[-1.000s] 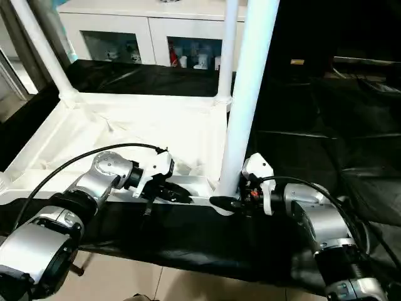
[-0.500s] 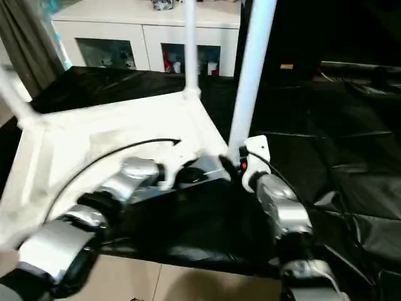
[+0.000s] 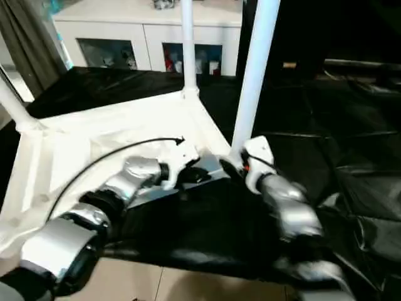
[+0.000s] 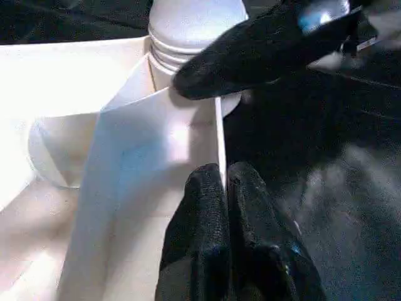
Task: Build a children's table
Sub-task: Rotate leg to tighten
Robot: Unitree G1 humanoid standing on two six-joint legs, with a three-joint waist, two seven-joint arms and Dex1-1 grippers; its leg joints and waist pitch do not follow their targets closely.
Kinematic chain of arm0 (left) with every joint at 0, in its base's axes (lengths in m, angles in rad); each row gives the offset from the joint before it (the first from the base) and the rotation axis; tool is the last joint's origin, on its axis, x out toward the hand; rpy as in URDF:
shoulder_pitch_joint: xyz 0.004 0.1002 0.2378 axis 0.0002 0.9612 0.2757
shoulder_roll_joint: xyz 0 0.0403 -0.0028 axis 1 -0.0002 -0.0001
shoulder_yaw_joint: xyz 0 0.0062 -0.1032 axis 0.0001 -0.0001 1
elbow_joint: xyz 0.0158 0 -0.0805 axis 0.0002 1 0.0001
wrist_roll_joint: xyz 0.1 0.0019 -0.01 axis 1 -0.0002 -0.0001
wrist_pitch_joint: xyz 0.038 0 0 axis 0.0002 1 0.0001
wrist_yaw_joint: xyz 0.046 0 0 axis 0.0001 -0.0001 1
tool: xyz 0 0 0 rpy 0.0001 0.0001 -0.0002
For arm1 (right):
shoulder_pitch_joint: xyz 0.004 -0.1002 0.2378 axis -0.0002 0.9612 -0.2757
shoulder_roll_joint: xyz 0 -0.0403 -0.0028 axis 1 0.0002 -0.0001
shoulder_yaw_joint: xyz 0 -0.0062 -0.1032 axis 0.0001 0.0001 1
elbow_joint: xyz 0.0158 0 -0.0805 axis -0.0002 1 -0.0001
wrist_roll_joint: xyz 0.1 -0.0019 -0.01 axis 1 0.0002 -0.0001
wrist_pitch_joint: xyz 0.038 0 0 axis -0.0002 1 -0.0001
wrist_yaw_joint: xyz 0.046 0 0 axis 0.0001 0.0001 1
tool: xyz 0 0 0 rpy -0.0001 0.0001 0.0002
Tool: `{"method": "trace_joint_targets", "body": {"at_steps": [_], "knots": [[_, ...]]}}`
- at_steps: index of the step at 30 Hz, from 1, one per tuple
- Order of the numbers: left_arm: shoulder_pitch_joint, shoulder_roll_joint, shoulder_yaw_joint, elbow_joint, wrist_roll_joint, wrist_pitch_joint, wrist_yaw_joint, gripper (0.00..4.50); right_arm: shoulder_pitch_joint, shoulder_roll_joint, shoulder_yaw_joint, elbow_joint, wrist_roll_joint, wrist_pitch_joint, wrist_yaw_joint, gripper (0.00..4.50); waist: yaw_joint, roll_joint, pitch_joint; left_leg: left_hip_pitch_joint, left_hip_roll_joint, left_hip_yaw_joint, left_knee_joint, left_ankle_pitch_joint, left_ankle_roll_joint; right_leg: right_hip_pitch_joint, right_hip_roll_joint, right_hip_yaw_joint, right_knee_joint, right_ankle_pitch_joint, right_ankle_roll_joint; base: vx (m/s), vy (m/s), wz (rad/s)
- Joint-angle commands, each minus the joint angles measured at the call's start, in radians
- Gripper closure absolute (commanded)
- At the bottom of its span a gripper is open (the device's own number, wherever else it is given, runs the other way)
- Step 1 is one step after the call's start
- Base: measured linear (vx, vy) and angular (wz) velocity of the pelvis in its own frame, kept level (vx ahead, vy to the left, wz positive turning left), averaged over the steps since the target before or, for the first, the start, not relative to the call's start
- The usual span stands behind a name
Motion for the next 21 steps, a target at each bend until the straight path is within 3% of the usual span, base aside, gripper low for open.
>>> {"method": "trace_joint_targets", "body": {"at_steps": [1,3,5,7,9,12,15,16,19,21], "knots": [[0.002,0.006,-0.012,-0.049,-0.023,-0.037,-0.115,4.5,0.027,-0.014,0.057,-0.014,0.014,0.011,0.114,0.86,0.009,-0.018,-0.076,0.001,0.079,-0.041,-0.055,-0.084,0.163,0.056,-0.1,0.064,-0.041,-0.067,-0.233,0.0,0.0,0.0],[0.013,0.039,-0.019,-0.073,-0.035,-0.045,-0.232,4.5,0.046,-0.067,0.071,-0.069,0.053,0.039,0.247,0.86,0.016,-0.019,-0.077,-0.006,0.08,-0.039,-0.044,-0.031,0.222,0.052,-0.101,0.064,-0.025,0.038,-0.255,0.0,0.0,0.0],[0.016,0.055,-0.018,-0.083,-0.045,-0.039,-0.283,4.5,0.057,-0.094,0.082,-0.093,0.062,0.048,0.298,0.86,0.025,-0.017,-0.079,-0.009,0.083,-0.04,-0.039,-0.024,0.232,0.046,-0.102,0.065,-0.02,0.043,-0.256,0.0,0.0,0.0],[0.018,0.067,-0.019,-0.088,-0.05,-0.035,-0.315,4.5,0.06,-0.11,0.087,-0.093,0.064,0.045,0.33,0.86,0.028,-0.023,-0.073,-0.01,0.084,-0.038,-0.041,-0.048,0.222,0.042,-0.1,0.062,-0.025,-0.011,-0.25,0.0,0.0,0.0],[0.023,0.096,-0.023,-0.096,-0.055,-0.028,-0.39,4.5,0.063,-0.14,0.1,-0.092,0.062,0.035,0.388,0.86,0.031,-0.019,-0.066,-0.004,0.084,-0.036,-0.047,-0.123,0.174,0.039,-0.099,0.062,-0.043,-0.159,-0.227,0.0,0.0,0.0],[0.026,0.106,-0.023,-0.102,-0.06,-0.024,-0.412,4.5,0.061,-0.146,0.1,-0.092,0.066,0.037,0.406,0.86,0.027,-0.019,-0.065,-0.001,0.087,-0.039,-0.053,-0.153,0.133,0.038,-0.097,0.063,-0.047,-0.205,-0.217,0.0,0.0,0.0],[0.032,0.111,-0.017,-0.121,-0.073,-0.016,-0.428,4.5,0.055,-0.147,0.098,-0.096,0.078,0.051,0.423,0.86,0.028,-0.02,-0.068,-0.003,0.086,-0.039,-0.051,-0.142,0.129,0.04,-0.099,0.065,-0.041,-0.17,-0.226,0.0,0.0,0.0],[0.033,0.111,-0.016,-0.125,-0.075,-0.015,-0.431,4.5,0.054,-0.145,0.097,-0.094,0.081,0.054,0.423,1.01,0.029,-0.024,-0.069,-0.004,0.086,-0.039,-0.051,-0.127,0.135,0.041,-0.101,0.065,-0.037,-0.151,-0.231,0.0,0.0,0.0],[0.035,0.108,-0.013,-0.131,-0.075,-0.013,-0.438,4.5,0.053,-0.136,0.094,-0.092,0.088,0.059,0.427,1.01,0.029,-0.024,-0.071,-0.007,0.082,-0.037,-0.046,-0.097,0.152,0.042,-0.1,0.064,-0.035,-0.124,-0.231,0.0,0.0,0.0],[0.035,0.105,-0.011,-0.131,-0.074,-0.014,-0.437,4.5,0.056,-0.131,0.094,-0.093,0.091,0.059,0.425,1.28,0.029,-0.023,-0.07,-0.006,0.084,-0.038,-0.046,-0.095,0.158,0.04,-0.099,0.063,-0.037,-0.128,-0.229,0.0,0.0,0.0]]}}
